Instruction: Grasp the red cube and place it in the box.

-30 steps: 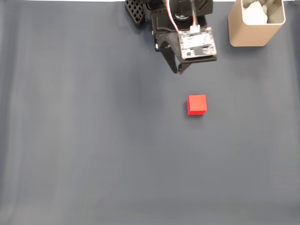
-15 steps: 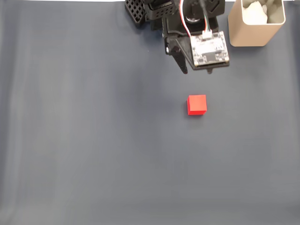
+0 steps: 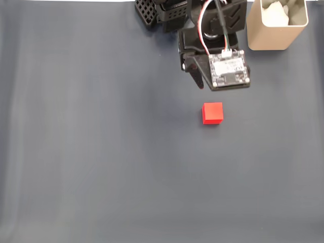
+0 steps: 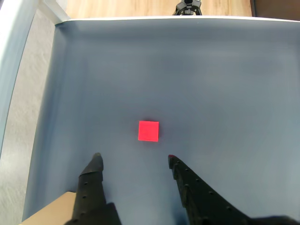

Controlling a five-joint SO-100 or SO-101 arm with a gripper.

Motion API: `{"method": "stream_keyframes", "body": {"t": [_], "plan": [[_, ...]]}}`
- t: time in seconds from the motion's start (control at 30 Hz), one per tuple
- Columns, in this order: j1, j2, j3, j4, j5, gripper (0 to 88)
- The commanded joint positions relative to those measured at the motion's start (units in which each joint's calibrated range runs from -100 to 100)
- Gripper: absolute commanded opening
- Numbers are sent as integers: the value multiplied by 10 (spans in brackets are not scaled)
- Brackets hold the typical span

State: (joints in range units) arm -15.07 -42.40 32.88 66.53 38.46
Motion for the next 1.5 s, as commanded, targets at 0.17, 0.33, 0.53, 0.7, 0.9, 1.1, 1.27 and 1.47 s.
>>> {"method": "stream_keyframes", "body": {"t": [0.17,0.33,0.53,0.7,0.9,1.1,1.27,1.47], "plan": [[0,36,-7,-63,11,427],[0,59,7,-94,22,440],[5,75,48,-132,32,443],[22,85,82,-166,39,447],[41,97,112,-198,45,450],[41,100,133,-218,46,452],[32,102,143,-230,44,453],[21,109,153,-244,42,455]]}}
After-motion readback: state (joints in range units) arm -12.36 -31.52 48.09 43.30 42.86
